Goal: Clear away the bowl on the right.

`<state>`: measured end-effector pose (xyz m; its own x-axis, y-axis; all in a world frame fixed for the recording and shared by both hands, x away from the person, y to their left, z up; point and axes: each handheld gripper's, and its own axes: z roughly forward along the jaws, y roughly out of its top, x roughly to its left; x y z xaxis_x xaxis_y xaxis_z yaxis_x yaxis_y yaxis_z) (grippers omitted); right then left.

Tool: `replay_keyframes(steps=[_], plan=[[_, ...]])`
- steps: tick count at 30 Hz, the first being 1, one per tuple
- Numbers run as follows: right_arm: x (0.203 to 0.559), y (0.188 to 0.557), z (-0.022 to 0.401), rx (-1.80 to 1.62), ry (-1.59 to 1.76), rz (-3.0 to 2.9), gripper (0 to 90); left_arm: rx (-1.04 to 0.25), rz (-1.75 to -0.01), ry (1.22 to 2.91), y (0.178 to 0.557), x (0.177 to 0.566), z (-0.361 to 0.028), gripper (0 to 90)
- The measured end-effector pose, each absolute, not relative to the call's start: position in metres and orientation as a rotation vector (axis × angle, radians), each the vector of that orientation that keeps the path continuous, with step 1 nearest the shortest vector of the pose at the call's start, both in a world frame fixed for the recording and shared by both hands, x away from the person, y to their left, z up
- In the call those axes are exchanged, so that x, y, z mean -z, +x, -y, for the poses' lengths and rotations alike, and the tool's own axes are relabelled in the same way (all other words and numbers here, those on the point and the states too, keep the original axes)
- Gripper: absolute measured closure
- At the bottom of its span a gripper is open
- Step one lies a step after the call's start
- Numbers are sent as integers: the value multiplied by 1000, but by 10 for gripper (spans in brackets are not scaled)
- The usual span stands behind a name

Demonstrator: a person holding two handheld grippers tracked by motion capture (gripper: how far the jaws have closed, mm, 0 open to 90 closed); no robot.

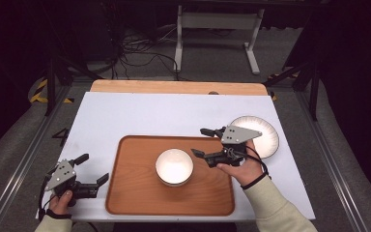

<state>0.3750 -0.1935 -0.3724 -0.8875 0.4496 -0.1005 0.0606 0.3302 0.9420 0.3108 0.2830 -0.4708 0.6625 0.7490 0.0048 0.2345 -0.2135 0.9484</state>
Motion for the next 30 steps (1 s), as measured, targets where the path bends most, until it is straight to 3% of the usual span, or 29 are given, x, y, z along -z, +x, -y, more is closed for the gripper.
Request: replay_keyframes(steps=[30], plan=[[375, 364, 274, -1535, 618, -2141, 246, -585, -790, 1767, 311, 471, -283, 3]])
